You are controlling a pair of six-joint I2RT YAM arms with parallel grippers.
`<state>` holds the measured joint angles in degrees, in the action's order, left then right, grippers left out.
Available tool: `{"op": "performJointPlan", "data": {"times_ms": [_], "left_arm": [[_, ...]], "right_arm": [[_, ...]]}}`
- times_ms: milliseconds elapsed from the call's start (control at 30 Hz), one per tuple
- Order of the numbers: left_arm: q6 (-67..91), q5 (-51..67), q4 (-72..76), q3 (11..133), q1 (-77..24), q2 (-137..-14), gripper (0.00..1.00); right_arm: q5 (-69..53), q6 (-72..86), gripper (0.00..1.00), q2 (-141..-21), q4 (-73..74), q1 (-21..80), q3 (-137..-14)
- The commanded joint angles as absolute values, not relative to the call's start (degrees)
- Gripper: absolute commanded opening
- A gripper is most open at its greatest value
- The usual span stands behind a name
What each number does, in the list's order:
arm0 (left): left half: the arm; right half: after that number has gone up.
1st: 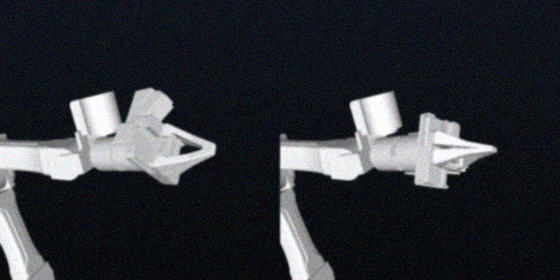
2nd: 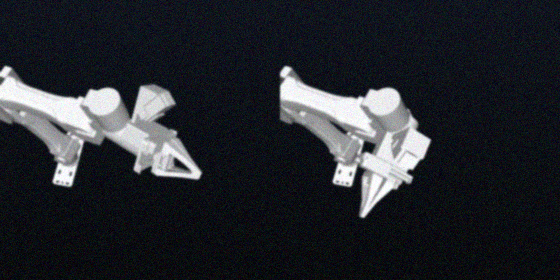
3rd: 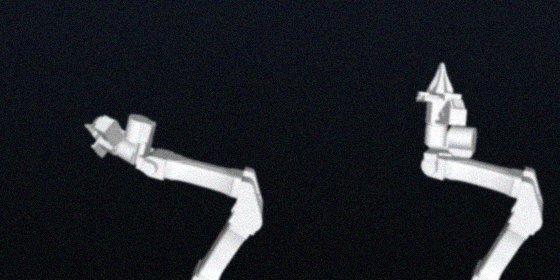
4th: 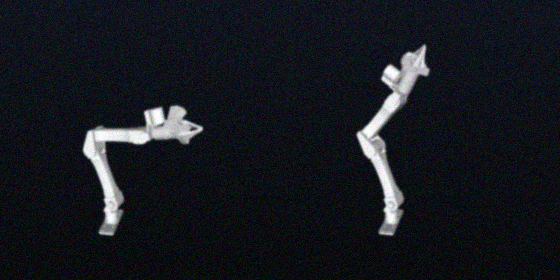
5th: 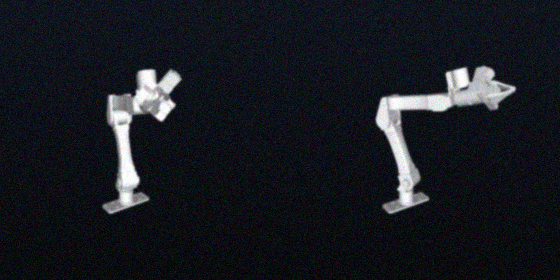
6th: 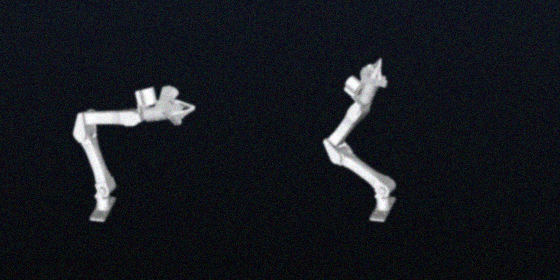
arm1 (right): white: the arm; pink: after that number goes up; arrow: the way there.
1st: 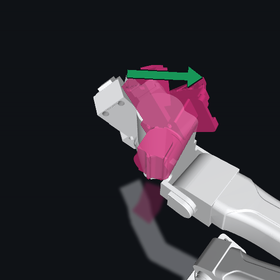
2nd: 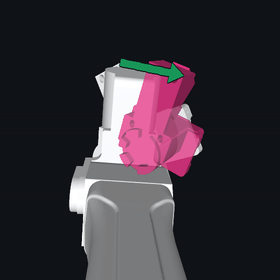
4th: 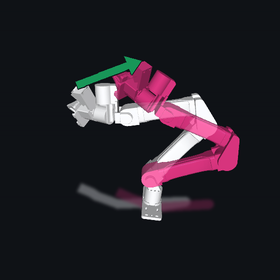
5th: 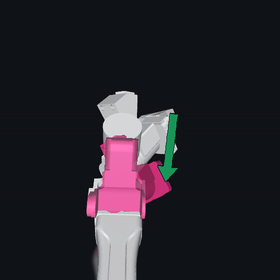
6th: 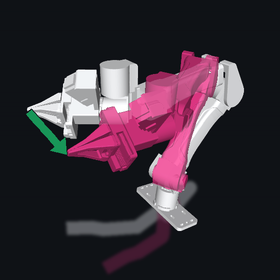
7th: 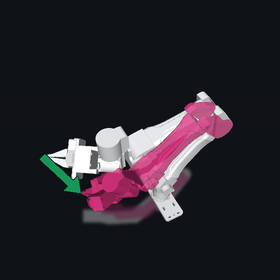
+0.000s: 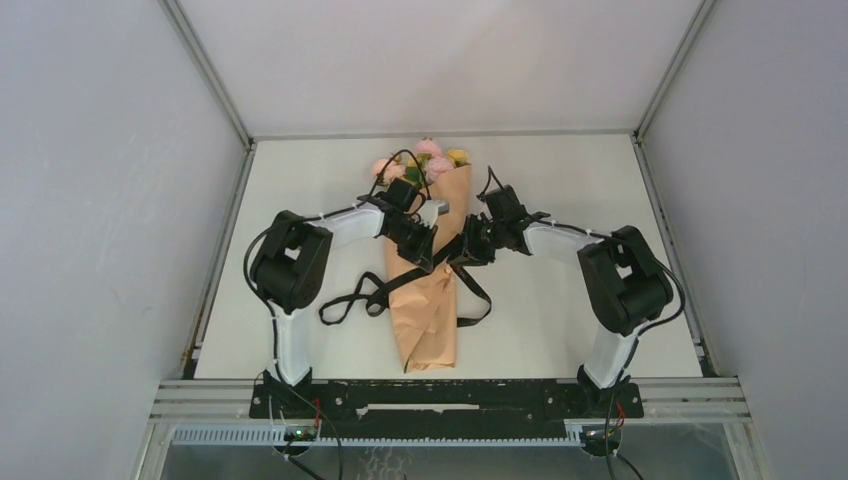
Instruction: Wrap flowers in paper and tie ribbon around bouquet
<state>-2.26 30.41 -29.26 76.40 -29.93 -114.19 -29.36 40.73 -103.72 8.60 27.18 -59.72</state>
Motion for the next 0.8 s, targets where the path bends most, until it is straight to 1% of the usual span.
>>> {"op": "performJointPlan", "data": {"times_ms": [0, 100, 200, 267, 367, 633, 667, 700, 733, 767], "left_arm": [[-0.4, 27.9, -27.8, 80.0, -29.8, -115.5, 0.0], [-0.4, 26.9, -27.7, 79.4, -29.8, -116.2, 0.0], [-0.4, 27.1, -27.8, 78.9, -29.8, -116.5, 0.0], [-0.5, 27.2, -27.6, 78.5, -29.8, -116.3, 0.0], [-0.5, 27.3, -27.1, 78.0, -29.8, -115.7, 0.0], [-0.7, 27.5, -26.6, 76.7, -30.1, -114.5, 0.0], [-0.9, 27.3, -26.6, 76.5, -30.1, -114.4, 0.0], [-1.1, 27.1, -26.6, 76.4, -30.1, -114.3, 0.0], [-1.1, 27.0, -26.6, 76.3, -30.1, -114.2, 0.0], [-1.3, 26.8, -26.6, 76.4, -30.1, -114.1, 0.0]], "right_arm": [[-19.3, 30.3, 0.39, -95.6, 21.1, 28.1, -60.2], [-13.5, 27.6, 0.42, -91.8, 27.7, 28.6, -60.2], [-2.9, 26.8, 0.45, -88.4, 34.8, 30.1, -60.0], [1.1, 27.6, 0.48, -86.6, 37.1, 31.3, -58.5], [0.6, 29.2, 0.53, -86.3, 36.2, 33.9, -55.8], [-0.4, 31.1, 0.55, -94.7, 35.0, 38.6, -55.6], [-0.1, 31.1, 0.54, -95.5, 35.5, 38.8, -55.6], [1.3, 31.0, 0.51, -96.4, 36.2, 38.9, -55.6], [1.7, 30.7, 0.45, -97.1, 36.6, 39.1, -55.6], [1.6, 30.4, 0.35, -97.7, 36.9, 39.0, -55.5]]}}
